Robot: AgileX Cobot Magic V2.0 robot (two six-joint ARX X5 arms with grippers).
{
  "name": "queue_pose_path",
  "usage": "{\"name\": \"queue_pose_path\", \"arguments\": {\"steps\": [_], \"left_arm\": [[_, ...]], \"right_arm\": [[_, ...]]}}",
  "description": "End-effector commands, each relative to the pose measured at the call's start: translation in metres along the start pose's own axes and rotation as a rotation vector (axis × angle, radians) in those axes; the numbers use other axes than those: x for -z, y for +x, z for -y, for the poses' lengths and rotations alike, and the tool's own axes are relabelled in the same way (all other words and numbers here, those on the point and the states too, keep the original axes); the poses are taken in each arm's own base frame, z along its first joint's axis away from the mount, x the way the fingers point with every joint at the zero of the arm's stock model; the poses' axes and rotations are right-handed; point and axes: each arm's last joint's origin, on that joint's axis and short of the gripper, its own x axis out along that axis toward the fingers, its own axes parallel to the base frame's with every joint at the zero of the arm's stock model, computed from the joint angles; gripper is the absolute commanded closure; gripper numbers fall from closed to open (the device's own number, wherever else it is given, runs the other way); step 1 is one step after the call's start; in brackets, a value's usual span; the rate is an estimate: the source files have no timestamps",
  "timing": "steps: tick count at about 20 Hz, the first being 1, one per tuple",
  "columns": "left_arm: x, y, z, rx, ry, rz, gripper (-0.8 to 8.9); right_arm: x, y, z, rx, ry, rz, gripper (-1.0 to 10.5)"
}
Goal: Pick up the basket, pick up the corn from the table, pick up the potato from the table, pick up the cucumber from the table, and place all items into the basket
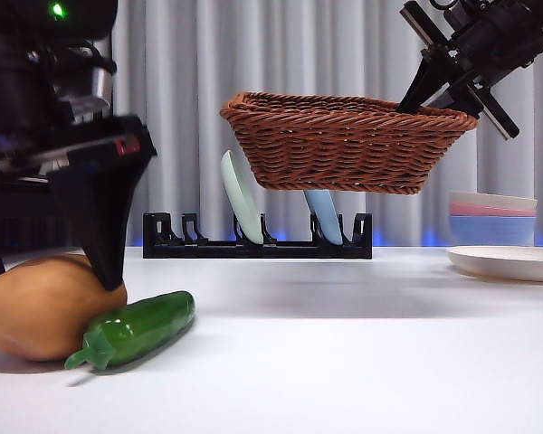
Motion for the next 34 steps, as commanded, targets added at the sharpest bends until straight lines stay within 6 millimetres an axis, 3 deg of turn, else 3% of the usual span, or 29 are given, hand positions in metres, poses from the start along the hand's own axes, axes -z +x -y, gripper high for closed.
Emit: {"name": "queue_pose_path", "arguments": {"steps": [1, 2, 4, 7, 8, 10, 12, 14, 17, 20, 23, 26, 30, 34], "left_arm": [[-0.002, 0.008, 0.0, 0.002, 0.023, 0.0, 1.98], [-0.003, 0.012, 0.0, -0.001, 0.023, -0.01, 2.21], [-0.003, 0.021, 0.0, -0.016, 0.031, -0.047, 3.66], [-0.004, 0.028, 0.001, -0.022, 0.081, -0.063, 7.67], [-0.005, 0.028, 0.001, -0.018, 0.095, -0.052, 8.27], [-0.005, 0.019, -0.001, -0.044, 0.111, -0.013, 8.21], [-0.001, -0.003, -0.007, -0.08, 0.102, 0.04, 8.21], [0.004, -0.037, -0.009, -0.053, 0.093, 0.12, 8.21], [0.004, -0.112, -0.008, 0.032, 0.086, 0.378, 8.21], [-0.011, -0.175, -0.001, 0.133, 0.086, 0.645, 8.21], [-0.042, -0.204, 0.009, 0.169, 0.107, 0.8, 8.21], [-0.077, -0.189, 0.023, 0.177, 0.159, 0.739, 8.21], [-0.124, -0.134, 0.041, 0.122, 0.254, 0.593, 8.21], [-0.144, -0.081, 0.063, -0.051, 0.396, 0.424, 8.21]], "right_arm": [[-0.001, 0.001, 0.0, -0.017, -0.009, 0.001, 9.6], [-0.001, 0.001, 0.0, -0.017, -0.009, 0.001, 9.6], [-0.001, 0.001, 0.0, -0.017, -0.009, 0.001, 9.6], [-0.001, 0.001, 0.0, -0.017, -0.009, 0.001, 9.6], [-0.001, 0.001, 0.0, -0.017, -0.009, 0.001, 9.6], [-0.001, 0.001, 0.0, -0.016, -0.007, -0.001, 9.6], [0.001, 0.001, 0.001, -0.01, 0.0, -0.009, 9.6], [0.002, 0.002, 0.0, -0.005, 0.004, -0.016, 9.6], [0.005, 0.008, -0.006, 0.028, -0.012, -0.017, 9.6], [0.01, 0.015, -0.015, 0.031, -0.025, -0.044, 9.6], [0.019, 0.024, -0.029, 0.002, -0.052, -0.083, 9.6], [0.028, 0.034, -0.045, -0.025, -0.082, -0.117, 9.6], [0.037, 0.042, -0.059, -0.033, -0.113, -0.141, 9.6], [0.04, 0.045, -0.063, -0.026, -0.113, -0.146, 9.6]]}}
